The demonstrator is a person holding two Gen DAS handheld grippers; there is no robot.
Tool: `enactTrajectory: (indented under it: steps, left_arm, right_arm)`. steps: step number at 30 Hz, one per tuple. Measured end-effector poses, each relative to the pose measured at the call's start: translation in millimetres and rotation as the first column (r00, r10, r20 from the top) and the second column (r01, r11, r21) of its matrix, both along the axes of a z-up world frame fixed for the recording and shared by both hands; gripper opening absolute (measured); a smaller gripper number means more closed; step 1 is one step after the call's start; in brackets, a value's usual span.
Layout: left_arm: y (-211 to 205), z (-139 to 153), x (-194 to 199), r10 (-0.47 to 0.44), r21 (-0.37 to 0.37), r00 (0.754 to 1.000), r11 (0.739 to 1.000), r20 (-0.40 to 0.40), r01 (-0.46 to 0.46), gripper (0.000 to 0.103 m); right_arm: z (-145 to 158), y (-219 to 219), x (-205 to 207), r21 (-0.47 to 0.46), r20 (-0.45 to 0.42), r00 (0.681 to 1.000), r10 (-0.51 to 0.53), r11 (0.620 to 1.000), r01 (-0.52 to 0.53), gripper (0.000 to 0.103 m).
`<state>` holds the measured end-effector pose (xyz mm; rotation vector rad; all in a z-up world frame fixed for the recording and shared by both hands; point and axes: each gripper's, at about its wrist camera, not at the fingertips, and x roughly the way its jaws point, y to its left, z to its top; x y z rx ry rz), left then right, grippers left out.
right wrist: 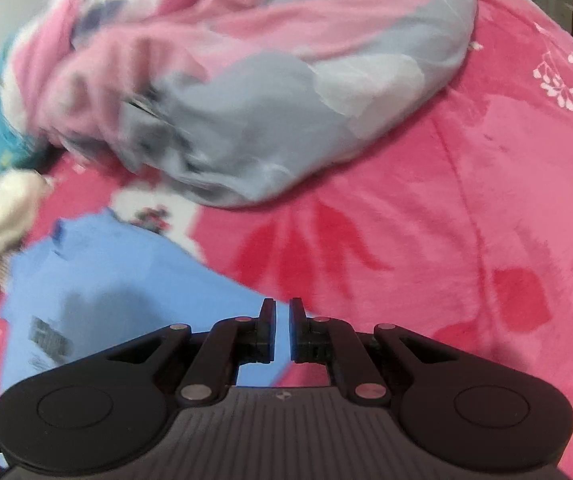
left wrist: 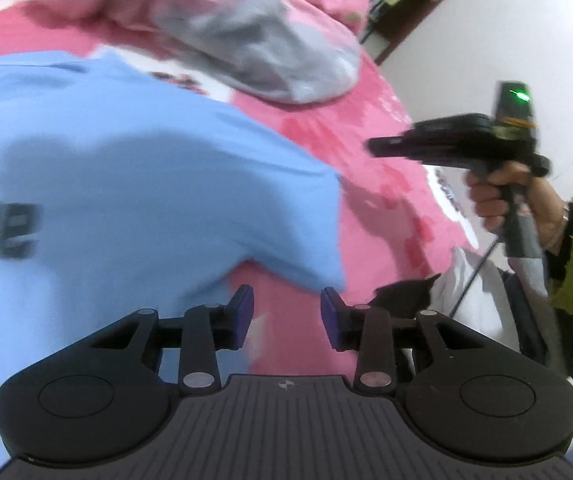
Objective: Fold clothes
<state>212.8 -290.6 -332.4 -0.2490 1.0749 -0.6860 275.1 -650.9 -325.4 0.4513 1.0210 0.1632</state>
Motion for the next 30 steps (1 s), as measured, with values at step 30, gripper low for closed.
enactTrajectory:
  steps: [30]
  left_arm:
    - [122.6,-19.4,-63.9,-0.288,0.143,0.955,0.944,-0.075,0.296,0.036]
  right_arm:
    - [-39.2,238.9,-313.2,0.008,-0.322,0.924,-0.206,0.975,0.22,0.006]
